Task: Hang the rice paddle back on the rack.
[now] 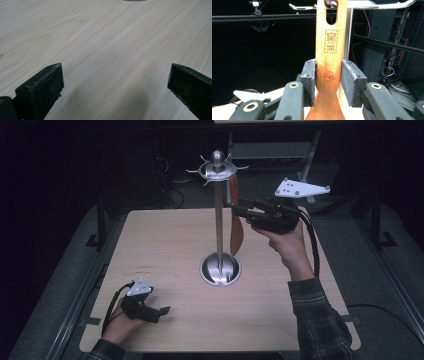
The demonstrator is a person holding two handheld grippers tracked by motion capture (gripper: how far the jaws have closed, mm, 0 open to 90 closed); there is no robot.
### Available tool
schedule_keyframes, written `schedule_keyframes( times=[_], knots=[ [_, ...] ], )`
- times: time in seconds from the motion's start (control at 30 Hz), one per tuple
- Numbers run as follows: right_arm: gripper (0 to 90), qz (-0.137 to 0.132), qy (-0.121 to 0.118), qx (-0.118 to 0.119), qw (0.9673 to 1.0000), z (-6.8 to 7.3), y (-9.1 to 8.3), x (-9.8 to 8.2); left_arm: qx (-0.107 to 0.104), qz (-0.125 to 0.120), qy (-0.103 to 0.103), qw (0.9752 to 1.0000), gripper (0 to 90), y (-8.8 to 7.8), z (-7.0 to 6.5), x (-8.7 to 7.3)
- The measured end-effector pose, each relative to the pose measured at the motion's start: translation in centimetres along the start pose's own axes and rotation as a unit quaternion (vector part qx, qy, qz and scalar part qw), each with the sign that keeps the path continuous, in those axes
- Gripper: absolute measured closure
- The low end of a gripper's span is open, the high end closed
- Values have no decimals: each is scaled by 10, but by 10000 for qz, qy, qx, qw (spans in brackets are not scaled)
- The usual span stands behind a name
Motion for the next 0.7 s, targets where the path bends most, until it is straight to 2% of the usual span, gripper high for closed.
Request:
schedule_keyframes(
  times=[0.37, 0.7],
  knots=[
    [623, -10, 89, 50, 9999, -3, -5, -2, 48, -12, -83, 10000, 0, -1, 0, -1],
    [599, 43, 194, 31, 9998, -12, -19, -20, 55, 52, -110, 9999, 0, 1, 1, -2]
  ],
)
Point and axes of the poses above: each handheld gripper's, and its own axes: y roughly forward along the jaws, x roughly out of its top, z roughly to its left, the point moved 2 cm from there along y, roughly forward along the jaws, and after that the axes turned 15 degrees about -x, right-handed, at the moved point
